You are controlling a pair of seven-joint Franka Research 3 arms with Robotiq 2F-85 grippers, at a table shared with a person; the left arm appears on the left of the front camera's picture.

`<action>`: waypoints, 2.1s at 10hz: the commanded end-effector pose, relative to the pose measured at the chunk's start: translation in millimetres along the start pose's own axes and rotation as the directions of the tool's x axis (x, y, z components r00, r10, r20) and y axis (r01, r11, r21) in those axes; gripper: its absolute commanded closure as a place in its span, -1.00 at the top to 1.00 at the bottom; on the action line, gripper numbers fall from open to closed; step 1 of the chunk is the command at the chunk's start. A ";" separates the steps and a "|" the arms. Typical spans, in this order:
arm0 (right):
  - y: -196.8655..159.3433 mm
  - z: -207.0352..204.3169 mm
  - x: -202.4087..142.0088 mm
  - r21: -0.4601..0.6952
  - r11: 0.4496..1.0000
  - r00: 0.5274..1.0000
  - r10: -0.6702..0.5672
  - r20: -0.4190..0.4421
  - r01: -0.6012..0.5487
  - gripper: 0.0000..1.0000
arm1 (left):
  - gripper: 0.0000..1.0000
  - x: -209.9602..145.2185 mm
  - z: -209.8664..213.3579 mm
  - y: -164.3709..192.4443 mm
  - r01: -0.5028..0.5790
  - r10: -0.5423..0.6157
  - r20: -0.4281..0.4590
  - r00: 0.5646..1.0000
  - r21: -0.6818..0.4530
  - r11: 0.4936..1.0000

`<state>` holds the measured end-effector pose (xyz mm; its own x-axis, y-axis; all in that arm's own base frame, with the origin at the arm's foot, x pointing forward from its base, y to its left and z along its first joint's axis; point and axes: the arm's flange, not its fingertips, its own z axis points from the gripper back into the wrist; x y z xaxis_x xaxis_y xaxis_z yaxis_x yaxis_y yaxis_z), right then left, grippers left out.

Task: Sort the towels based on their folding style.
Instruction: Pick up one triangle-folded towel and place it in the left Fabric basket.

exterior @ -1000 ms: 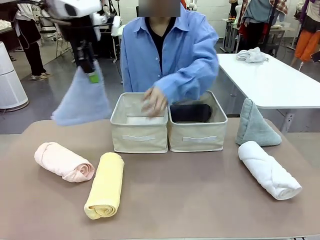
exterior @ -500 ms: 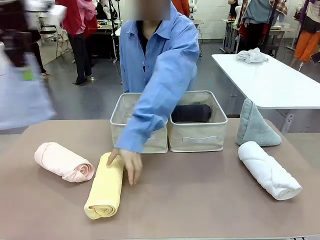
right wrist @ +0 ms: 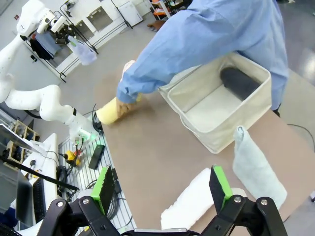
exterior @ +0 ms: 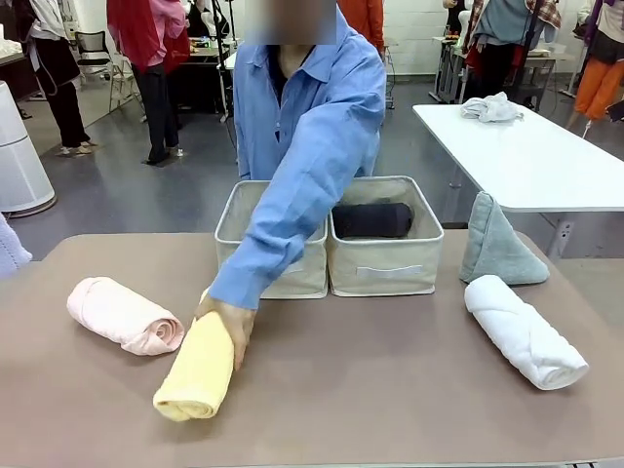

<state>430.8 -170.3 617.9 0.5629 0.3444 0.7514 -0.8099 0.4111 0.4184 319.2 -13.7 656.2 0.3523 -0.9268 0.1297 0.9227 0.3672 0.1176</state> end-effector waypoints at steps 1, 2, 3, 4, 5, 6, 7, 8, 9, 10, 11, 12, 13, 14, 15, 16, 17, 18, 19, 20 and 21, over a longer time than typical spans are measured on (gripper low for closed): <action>0.8 -0.1 1.2 0.006 1.000 1.000 0.004 0.019 -0.004 1.00 | -0.69 1.9 -1.7 -1.3 -0.025 0.024 0.010 1.000 0.040 0.999; 0.8 -0.1 1.2 0.006 1.000 1.000 0.004 0.019 -0.004 1.00 | -0.69 4.2 -1.4 0.8 -0.021 0.020 0.016 1.000 0.040 0.999; 0.8 -0.1 1.2 0.006 1.000 1.000 0.004 0.019 -0.004 1.00 | -0.69 9.7 -2.3 4.3 -0.017 0.016 0.033 0.999 0.038 0.999; 0.8 -0.1 1.2 0.006 1.000 1.000 0.004 0.019 -0.004 1.00 | -0.69 24.9 0.7 8.8 -0.003 -0.001 0.071 0.997 0.053 0.999; 0.8 -0.1 1.2 0.006 1.000 1.000 0.004 0.019 -0.004 1.00 | -0.69 55.7 4.3 16.2 0.021 -0.028 0.074 0.997 0.085 0.996; 0.8 -0.1 1.2 0.006 1.000 1.000 0.004 0.019 -0.004 1.00 | -0.69 101.2 7.4 29.9 0.074 -0.079 0.052 0.996 0.088 0.993; 0.8 -0.1 1.2 0.006 1.000 1.000 0.004 0.019 -0.004 1.00 | -0.69 145.6 7.3 40.4 0.132 -0.136 0.038 0.990 0.084 0.988; 0.8 -0.1 1.2 0.006 1.000 1.000 0.004 0.019 -0.004 1.00 | -0.69 190.0 4.0 47.9 0.178 -0.179 0.011 0.984 0.087 0.980; 0.8 -0.1 1.2 0.006 1.000 1.000 0.004 0.019 -0.004 1.00 | -0.69 231.4 -1.2 56.1 0.210 -0.209 -0.021 0.978 0.088 0.974; 0.8 -0.1 1.2 0.006 1.000 1.000 0.004 0.019 -0.004 1.00 | -0.69 272.4 -6.9 60.3 0.241 -0.238 -0.040 0.970 0.071 0.968; 0.8 -0.1 1.2 0.006 1.000 1.000 0.004 0.019 -0.004 1.00 | -0.69 300.9 -11.3 59.6 0.265 -0.262 -0.046 0.964 0.067 0.962; 0.8 -0.1 1.2 0.006 1.000 1.000 0.004 0.019 -0.004 1.00 | -0.69 323.2 -16.8 59.8 0.276 -0.274 -0.041 0.961 0.068 0.959; 0.8 -0.1 1.2 0.006 1.000 1.000 0.004 0.019 -0.004 1.00 | -0.69 332.0 -18.7 58.3 0.287 -0.284 -0.056 0.957 0.067 0.956; 0.8 -0.1 1.2 0.006 1.000 1.000 0.004 0.019 -0.004 1.00 | -0.69 317.9 -15.5 54.1 0.287 -0.283 -0.062 0.957 0.064 0.956; 0.8 -0.1 1.2 0.006 1.000 1.000 0.004 0.019 -0.004 1.00 | -0.69 325.6 -36.5 53.6 0.301 -0.301 -0.009 0.954 0.055 0.952; 0.8 -0.1 1.2 0.006 1.000 1.000 0.004 0.019 -0.004 1.00 | -0.69 325.6 -36.5 53.6 0.301 -0.301 -0.009 0.954 0.055 0.952; 0.8 -0.1 1.2 0.006 1.000 1.000 0.004 0.019 -0.004 1.00 | -0.69 325.6 -36.5 53.6 0.301 -0.301 -0.009 0.954 0.055 0.952; 0.8 -0.1 1.2 0.006 1.000 1.000 0.004 0.019 -0.004 1.00 | -0.69 328.2 -32.7 54.0 0.305 -0.304 -0.023 0.952 0.048 0.951; 0.8 -0.1 1.2 0.006 1.000 1.000 0.004 0.019 -0.004 1.00 | -0.69 349.5 -38.0 51.9 0.338 -0.339 -0.004 0.941 0.070 0.938; 0.8 -0.1 1.2 0.006 1.000 1.000 0.004 0.019 -0.004 1.00 | -0.69 371.0 -45.5 49.9 0.352 -0.353 0.001 0.936 0.063 0.934; 0.8 -0.1 1.2 0.006 1.000 1.000 0.004 0.019 -0.004 1.00 | -0.69 390.3 -52.2 51.6 0.366 -0.367 0.010 0.930 0.067 0.928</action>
<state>431.0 -170.2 618.9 0.5614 0.3455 0.7520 -0.8109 0.4111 0.4165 495.7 -339.5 657.1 -0.0044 -0.9962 0.0865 0.9801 0.0128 0.1979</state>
